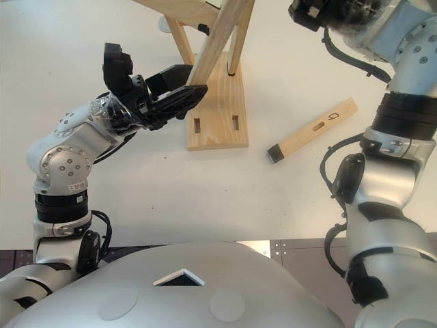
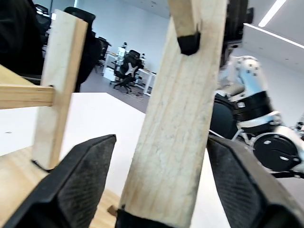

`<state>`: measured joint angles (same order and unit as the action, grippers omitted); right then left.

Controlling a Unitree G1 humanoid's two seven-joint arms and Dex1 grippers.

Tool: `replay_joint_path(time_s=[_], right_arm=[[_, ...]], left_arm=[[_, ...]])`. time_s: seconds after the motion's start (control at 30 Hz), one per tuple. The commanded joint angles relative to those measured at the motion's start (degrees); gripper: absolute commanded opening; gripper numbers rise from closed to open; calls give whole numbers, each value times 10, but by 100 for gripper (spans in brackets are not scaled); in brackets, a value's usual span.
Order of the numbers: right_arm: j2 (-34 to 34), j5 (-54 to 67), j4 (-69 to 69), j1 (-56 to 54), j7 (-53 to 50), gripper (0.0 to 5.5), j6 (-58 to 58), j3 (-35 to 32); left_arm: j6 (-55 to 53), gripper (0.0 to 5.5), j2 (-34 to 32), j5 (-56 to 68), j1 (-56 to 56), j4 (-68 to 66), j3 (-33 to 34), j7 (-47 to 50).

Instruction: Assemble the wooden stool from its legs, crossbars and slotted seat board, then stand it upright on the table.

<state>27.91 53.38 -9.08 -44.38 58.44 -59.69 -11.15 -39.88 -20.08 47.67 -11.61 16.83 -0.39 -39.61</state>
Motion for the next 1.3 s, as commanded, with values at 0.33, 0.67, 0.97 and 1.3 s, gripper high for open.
replay_joint_path(time_s=[0.33,0.67,0.97,1.3], right_arm=[[40,-145,-69,37,96,206,167,68],[117,-239,-115,5,216,206,250,121],[126,-264,-139,11,251,206,265,128],[138,-286,-143,25,285,206,270,151]], left_arm=[[27,342,-2,-83,-2,-36,-7,17],[24,342,-9,-97,4,-51,-2,15],[18,342,-9,-99,-2,-63,-1,10],[18,342,0,-100,-6,-80,2,12]])
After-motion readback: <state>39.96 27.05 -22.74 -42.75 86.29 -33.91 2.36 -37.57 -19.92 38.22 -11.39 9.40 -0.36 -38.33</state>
